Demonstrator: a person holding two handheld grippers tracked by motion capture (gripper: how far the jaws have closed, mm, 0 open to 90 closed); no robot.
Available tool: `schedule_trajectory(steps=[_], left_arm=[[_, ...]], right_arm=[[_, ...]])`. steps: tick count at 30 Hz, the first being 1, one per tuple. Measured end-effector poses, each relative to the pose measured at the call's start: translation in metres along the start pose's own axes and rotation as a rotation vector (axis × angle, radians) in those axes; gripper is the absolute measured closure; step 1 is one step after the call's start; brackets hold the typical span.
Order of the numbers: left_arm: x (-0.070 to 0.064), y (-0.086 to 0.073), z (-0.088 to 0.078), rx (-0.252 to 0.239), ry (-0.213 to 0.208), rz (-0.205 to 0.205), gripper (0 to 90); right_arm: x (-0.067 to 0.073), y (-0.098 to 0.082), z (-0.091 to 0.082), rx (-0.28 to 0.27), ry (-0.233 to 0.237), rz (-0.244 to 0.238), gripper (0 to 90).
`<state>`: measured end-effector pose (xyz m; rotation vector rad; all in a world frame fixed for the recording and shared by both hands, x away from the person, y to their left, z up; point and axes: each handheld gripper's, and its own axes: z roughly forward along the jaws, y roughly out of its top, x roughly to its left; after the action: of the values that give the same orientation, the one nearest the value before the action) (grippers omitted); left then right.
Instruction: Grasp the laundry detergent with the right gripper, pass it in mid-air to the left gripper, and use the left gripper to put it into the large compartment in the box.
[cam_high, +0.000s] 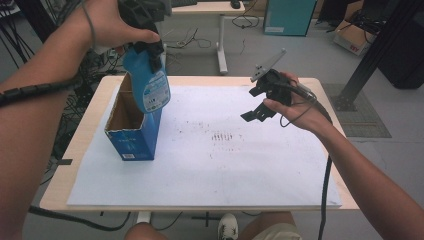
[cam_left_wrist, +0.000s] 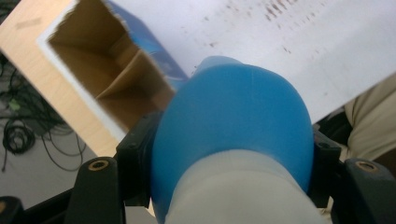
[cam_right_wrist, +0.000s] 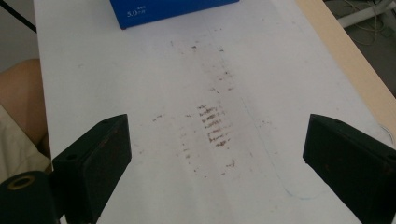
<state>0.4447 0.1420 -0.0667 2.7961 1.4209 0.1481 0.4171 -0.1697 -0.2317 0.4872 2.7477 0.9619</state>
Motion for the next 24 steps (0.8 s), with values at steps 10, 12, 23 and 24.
schedule_trajectory(steps=[10, 12, 23, 24], left_arm=[[0.029, -0.014, -0.018, -0.037, 0.012, -0.194, 36.3], [0.037, -0.019, -0.024, -0.047, 0.007, -0.262, 36.4], [0.057, -0.034, -0.034, -0.071, -0.002, -0.409, 36.4], [0.06, -0.036, -0.035, -0.078, -0.012, -0.447, 36.4]], right_arm=[[-0.004, -0.007, -0.006, -0.013, -0.007, 0.007, 7.8], [-0.005, -0.009, -0.007, -0.013, -0.011, 0.006, 7.8], [-0.006, -0.013, -0.011, -0.021, -0.009, 0.013, 7.8], [-0.005, -0.014, -0.011, -0.022, -0.007, 0.013, 7.8]])
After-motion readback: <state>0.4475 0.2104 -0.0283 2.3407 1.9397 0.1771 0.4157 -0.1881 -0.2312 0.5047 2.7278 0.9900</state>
